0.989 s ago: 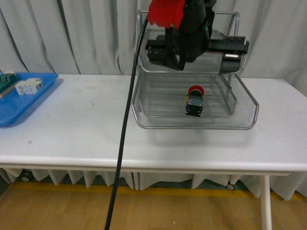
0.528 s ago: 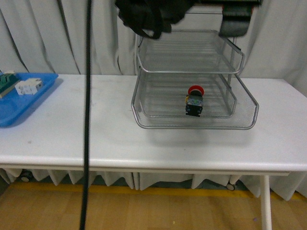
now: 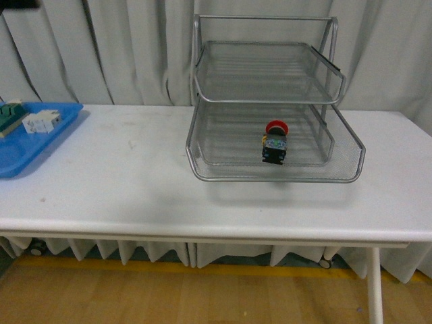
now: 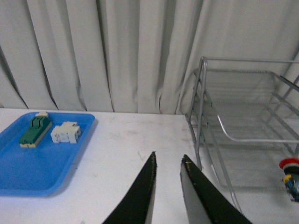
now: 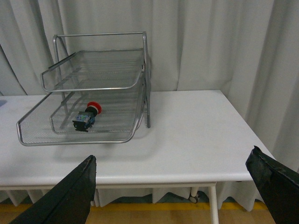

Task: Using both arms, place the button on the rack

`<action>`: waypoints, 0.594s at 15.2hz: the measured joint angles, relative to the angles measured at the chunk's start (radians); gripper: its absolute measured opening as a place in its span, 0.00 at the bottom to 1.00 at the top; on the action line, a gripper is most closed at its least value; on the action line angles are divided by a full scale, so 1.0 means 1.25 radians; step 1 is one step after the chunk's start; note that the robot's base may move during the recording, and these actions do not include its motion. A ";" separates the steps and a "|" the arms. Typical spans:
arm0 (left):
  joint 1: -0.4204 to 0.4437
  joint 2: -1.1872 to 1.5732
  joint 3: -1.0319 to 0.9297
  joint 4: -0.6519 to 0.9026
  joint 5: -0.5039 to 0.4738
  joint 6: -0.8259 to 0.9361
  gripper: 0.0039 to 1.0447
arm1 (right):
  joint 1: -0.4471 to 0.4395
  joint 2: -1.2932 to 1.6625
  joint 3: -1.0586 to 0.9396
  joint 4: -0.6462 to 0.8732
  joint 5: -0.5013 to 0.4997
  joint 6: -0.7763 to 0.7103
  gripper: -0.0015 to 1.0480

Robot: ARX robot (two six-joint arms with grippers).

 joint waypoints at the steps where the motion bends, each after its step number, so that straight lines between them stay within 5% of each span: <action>1: 0.023 -0.040 -0.053 0.011 0.029 0.000 0.05 | 0.000 0.000 0.000 0.000 0.000 0.000 0.94; 9: 0.164 -0.323 -0.282 -0.042 0.162 0.002 0.01 | 0.000 0.000 0.000 0.000 0.000 0.000 0.94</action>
